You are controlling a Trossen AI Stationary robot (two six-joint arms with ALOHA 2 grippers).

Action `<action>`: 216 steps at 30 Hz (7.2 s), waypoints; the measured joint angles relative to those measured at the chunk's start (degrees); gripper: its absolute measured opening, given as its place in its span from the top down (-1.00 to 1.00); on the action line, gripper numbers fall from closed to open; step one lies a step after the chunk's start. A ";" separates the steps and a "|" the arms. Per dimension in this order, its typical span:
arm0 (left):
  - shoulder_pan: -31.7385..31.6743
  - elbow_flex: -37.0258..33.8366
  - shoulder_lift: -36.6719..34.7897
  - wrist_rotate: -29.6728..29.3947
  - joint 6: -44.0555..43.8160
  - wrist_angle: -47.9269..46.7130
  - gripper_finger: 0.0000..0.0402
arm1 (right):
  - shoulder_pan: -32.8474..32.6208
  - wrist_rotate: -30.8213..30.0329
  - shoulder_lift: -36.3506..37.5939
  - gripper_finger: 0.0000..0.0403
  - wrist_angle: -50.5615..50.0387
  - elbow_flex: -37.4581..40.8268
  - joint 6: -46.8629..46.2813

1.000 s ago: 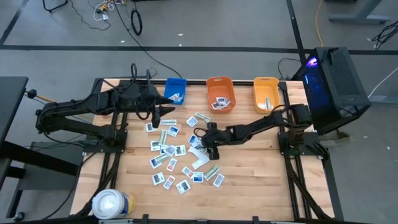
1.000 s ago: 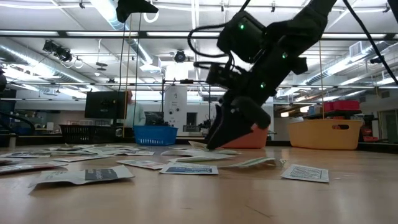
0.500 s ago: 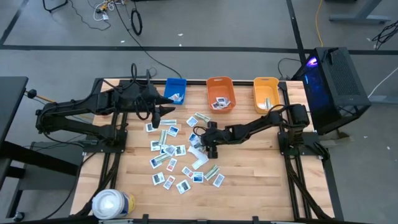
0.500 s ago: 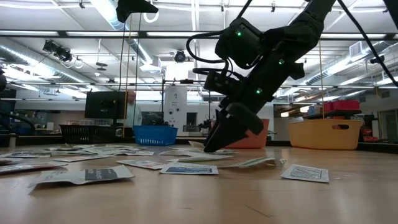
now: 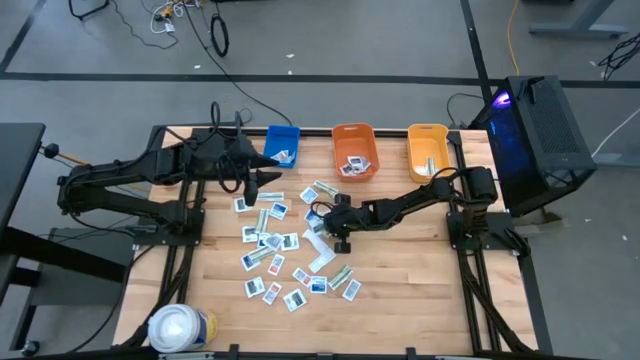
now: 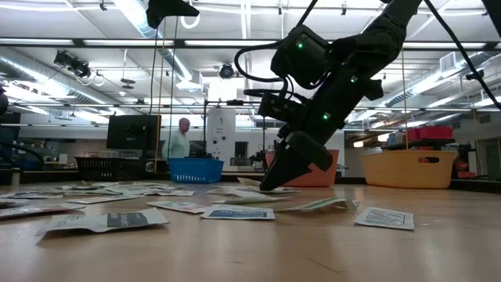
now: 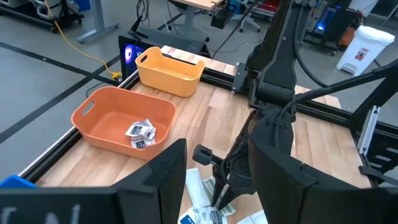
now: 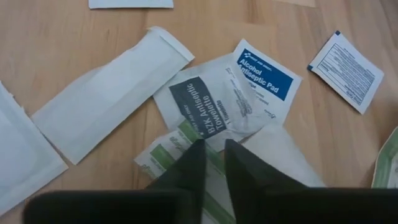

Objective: Pick & Place First Aid Supplies
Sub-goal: Put the bandage into the yellow bin

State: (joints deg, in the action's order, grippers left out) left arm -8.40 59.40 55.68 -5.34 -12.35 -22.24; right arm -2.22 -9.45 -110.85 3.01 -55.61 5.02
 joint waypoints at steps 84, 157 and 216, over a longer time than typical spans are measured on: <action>0.02 0.02 0.00 -1.07 -0.51 0.94 0.12 | 8.51 7.16 6.93 -0.25 -20.93 -8.44 2.63; -0.04 0.00 -8.11 -1.09 -0.23 -9.48 0.12 | 8.52 12.83 -2.91 -0.15 -27.00 -16.00 -6.10; -0.03 0.00 -8.20 -1.07 -2.06 -7.68 0.12 | 9.74 9.04 3.77 0.99 -30.84 -15.80 -11.98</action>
State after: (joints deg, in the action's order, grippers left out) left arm -8.43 59.40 47.48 -6.42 -14.41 -29.93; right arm 7.52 -0.41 -107.07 -27.83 -71.42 -6.96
